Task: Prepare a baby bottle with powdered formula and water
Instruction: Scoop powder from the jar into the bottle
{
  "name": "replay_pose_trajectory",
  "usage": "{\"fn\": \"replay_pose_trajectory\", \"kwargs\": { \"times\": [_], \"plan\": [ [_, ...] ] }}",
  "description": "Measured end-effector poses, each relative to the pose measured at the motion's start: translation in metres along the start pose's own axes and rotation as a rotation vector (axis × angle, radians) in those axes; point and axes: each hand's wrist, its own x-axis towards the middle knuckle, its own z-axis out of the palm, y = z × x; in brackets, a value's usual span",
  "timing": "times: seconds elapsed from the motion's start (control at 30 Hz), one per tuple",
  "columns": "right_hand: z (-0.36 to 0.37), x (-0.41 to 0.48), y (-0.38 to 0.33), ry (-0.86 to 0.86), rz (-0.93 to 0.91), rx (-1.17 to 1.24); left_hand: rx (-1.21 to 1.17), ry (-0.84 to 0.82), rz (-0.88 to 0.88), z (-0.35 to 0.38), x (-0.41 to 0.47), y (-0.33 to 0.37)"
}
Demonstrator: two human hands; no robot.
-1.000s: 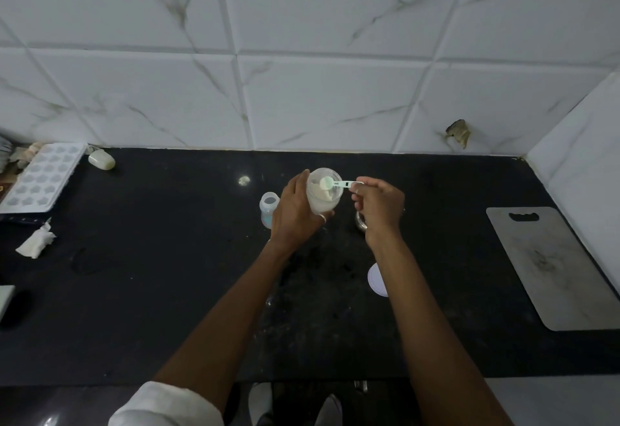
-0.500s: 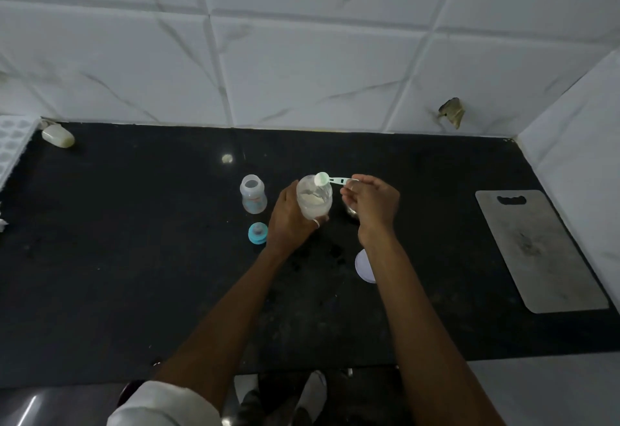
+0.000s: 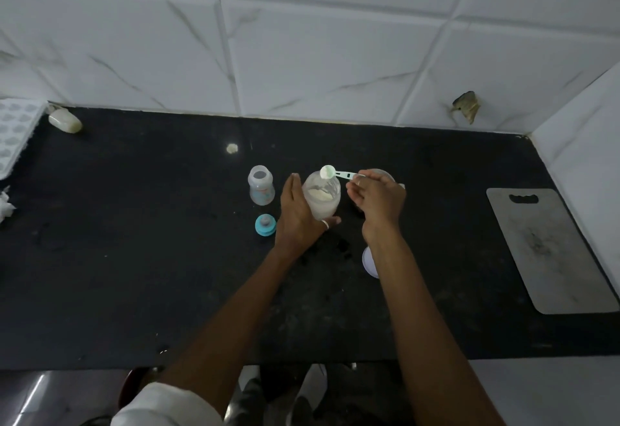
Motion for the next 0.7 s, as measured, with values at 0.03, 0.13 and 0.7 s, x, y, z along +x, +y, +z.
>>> {"fn": "replay_pose_trajectory", "kwargs": {
  "times": [0.03, 0.13, 0.7],
  "plan": [
    [0.002, -0.002, -0.003, 0.002, -0.004, 0.01, -0.005, 0.007, 0.007, -0.002, -0.004, 0.004],
    [0.013, -0.011, -0.012, -0.02, -0.008, 0.057, 0.017, 0.043, 0.081, -0.019, -0.009, 0.015],
    [0.084, -0.039, -0.009, -0.115, -0.019, -0.008, -0.062, -0.003, -0.136, -0.121, 0.037, -0.039]
  ]
}}
